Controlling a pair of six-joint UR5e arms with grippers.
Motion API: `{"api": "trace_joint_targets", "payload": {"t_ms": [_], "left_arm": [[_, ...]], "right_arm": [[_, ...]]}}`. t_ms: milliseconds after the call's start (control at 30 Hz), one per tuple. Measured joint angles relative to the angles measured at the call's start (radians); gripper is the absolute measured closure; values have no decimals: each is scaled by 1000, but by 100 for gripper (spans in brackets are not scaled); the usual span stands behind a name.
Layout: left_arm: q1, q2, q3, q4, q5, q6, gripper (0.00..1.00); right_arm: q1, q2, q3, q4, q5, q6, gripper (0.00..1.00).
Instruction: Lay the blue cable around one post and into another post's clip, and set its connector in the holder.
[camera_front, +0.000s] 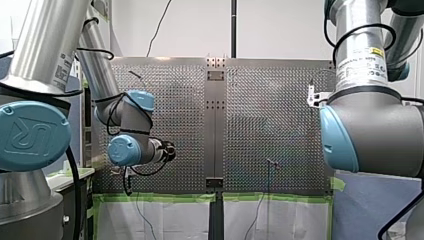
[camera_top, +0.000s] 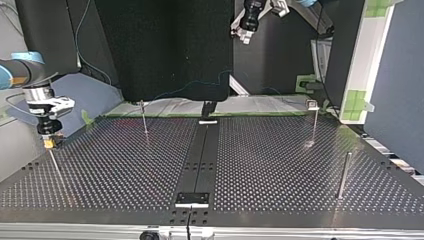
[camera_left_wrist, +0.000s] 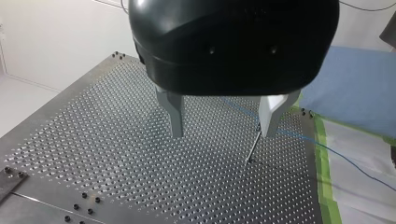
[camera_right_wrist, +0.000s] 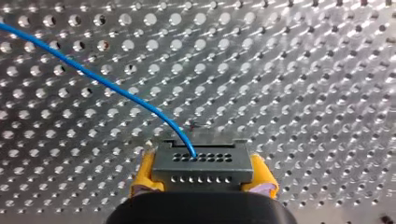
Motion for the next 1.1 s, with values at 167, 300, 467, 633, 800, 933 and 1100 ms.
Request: {"api": "trace_joint_targets", "payload": {"t_ms": [167,300,467,633,800,933,1100], "left_arm": [[0,0,1,0,0,0,21],[0,0,1,0,0,0,21],[0,0,1,0,0,0,21],[0,0,2,0,0,0,21],[1,0,2,0,-1,0,21],[1,0,2,0,-1,0,21],[1,0,2,1,-2,0,21]], "right_arm": [[2,1,-8,7,0,1,100],[2,2,-12,9,1,2,100],[3,2,-12,10,2,1,100],[4,2,-13,9,13,1,84],[4,1,-14,4,40,-7,15],[5,0,-14,2,47,-11,2],[10,2,-14,2,47,-13,2]]}}
